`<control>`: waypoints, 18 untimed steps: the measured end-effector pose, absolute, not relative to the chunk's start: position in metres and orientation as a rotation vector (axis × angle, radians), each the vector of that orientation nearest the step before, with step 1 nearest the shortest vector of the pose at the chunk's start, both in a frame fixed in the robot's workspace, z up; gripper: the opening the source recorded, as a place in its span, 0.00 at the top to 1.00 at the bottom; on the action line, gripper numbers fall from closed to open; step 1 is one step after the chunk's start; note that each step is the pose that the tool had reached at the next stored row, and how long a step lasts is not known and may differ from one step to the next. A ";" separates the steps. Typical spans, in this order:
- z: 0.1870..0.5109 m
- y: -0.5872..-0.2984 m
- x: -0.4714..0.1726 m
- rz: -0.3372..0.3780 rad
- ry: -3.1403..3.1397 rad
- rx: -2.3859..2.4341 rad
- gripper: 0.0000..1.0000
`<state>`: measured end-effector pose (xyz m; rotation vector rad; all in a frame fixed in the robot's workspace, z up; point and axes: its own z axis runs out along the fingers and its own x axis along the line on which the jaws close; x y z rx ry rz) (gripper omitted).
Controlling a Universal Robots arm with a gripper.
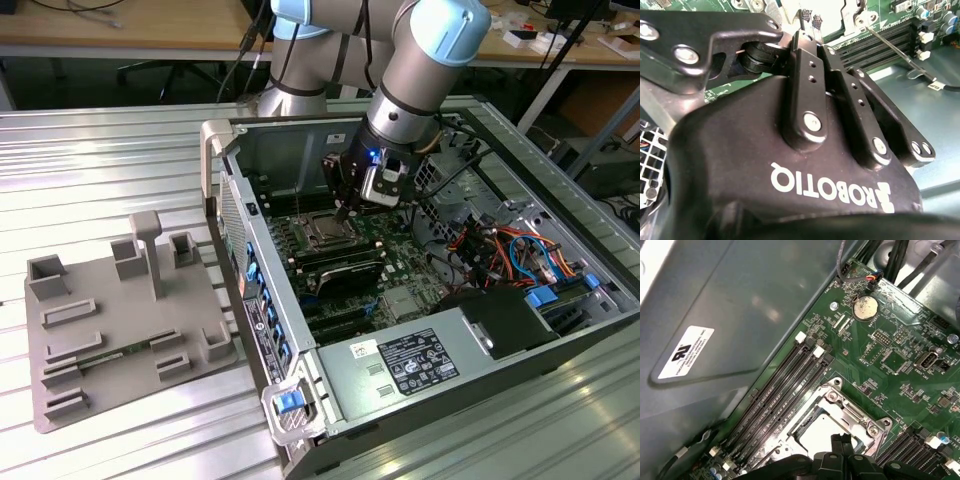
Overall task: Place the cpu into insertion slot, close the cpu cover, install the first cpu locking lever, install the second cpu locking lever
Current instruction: 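Install the first cpu locking lever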
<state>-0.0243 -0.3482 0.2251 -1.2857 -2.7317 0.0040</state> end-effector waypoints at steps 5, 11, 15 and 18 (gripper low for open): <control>0.225 -0.348 -0.024 0.007 -2.753 -1.240 0.89; 0.225 -0.348 -0.024 0.012 -2.785 -1.166 0.89; 0.225 -0.348 -0.024 0.015 -2.803 -1.122 0.89; 0.225 -0.348 -0.024 0.018 -2.821 -1.077 0.89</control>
